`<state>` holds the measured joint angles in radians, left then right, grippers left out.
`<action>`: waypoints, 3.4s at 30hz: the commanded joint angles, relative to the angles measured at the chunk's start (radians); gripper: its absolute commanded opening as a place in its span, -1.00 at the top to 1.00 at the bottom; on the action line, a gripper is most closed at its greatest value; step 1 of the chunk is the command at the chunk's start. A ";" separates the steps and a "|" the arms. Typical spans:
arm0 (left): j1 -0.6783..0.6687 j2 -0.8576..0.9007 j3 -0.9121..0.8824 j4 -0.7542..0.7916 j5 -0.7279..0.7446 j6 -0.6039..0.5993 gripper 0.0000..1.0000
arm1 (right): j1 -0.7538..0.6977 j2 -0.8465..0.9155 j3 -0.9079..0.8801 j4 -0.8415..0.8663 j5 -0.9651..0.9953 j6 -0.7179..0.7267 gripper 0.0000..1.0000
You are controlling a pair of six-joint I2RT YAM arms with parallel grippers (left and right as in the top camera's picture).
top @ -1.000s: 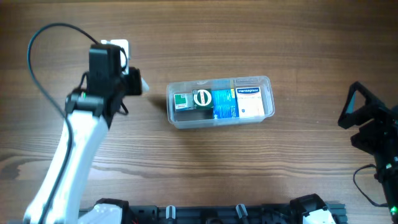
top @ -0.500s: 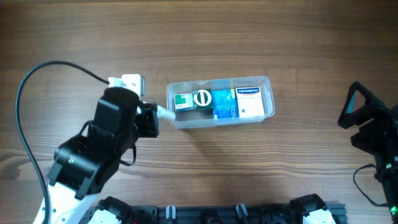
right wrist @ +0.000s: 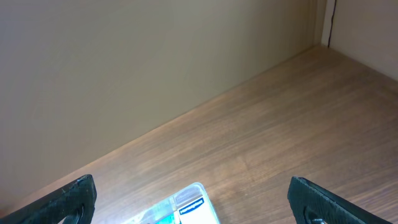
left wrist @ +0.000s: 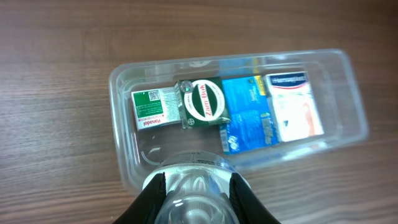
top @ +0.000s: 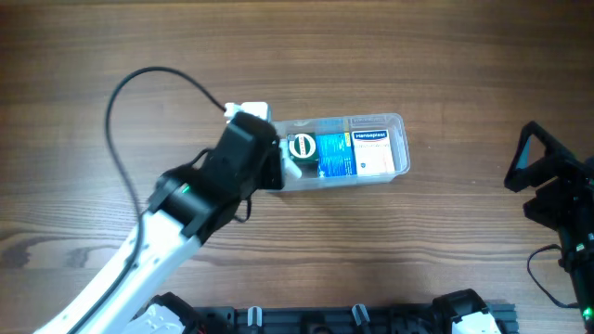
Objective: Pack container
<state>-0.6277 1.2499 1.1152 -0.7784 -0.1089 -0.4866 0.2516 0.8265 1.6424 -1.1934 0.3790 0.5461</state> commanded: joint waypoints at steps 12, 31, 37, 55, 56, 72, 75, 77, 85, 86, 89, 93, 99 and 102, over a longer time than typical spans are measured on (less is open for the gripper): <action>-0.045 0.255 0.005 0.082 -0.024 -0.098 0.90 | -0.002 0.001 -0.002 0.002 0.016 0.007 -0.99; -0.051 0.272 0.005 0.136 -0.128 -0.094 0.30 | -0.002 0.001 -0.002 0.002 0.016 0.007 -0.99; -0.051 0.272 0.005 0.136 -0.128 -0.094 0.17 | -0.002 0.001 -0.002 0.002 0.016 0.007 -0.99; -0.011 -0.013 0.167 0.068 -0.220 0.016 -0.96 | -0.002 0.001 -0.002 0.002 0.016 0.007 -1.00; 0.008 -0.061 0.184 0.049 -0.263 0.017 -0.99 | -0.002 0.001 -0.002 0.002 0.016 0.007 -0.99; 0.064 -0.695 0.193 -0.468 -0.509 -0.137 -0.99 | -0.002 0.001 -0.002 0.002 0.016 0.006 -0.99; 0.064 -0.766 0.193 -0.528 -0.500 -0.177 -0.99 | -0.002 0.001 -0.002 0.002 0.016 0.007 -0.99; 0.064 -0.796 0.193 -0.523 -0.451 -0.177 -1.00 | -0.002 0.001 -0.002 0.002 0.016 0.007 -0.99; 0.064 -0.813 0.193 -0.533 -0.345 -0.172 -0.99 | -0.002 0.001 -0.002 0.002 0.016 0.007 -1.00; 0.064 -0.813 0.193 -0.537 -0.373 -0.173 -0.99 | -0.002 0.001 -0.002 0.002 0.016 0.007 -0.99; 0.064 -0.811 0.187 -0.541 -0.383 -0.172 -1.00 | -0.002 0.001 -0.002 0.002 0.016 0.007 -0.99; 0.064 -0.811 0.179 -0.549 -0.381 -0.177 -0.99 | -0.002 0.001 -0.002 0.002 0.016 0.007 -1.00; 0.202 -0.861 0.032 -0.407 -0.388 -0.175 -1.00 | -0.002 0.001 -0.002 0.002 0.016 0.007 -0.99; 0.325 -0.921 -0.096 -0.303 -0.332 -0.172 -1.00 | -0.002 0.001 -0.002 0.002 0.016 0.007 -0.99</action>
<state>-0.4305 0.4011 1.1530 -1.1618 -0.4801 -0.6491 0.2516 0.8265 1.6424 -1.1938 0.3794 0.5457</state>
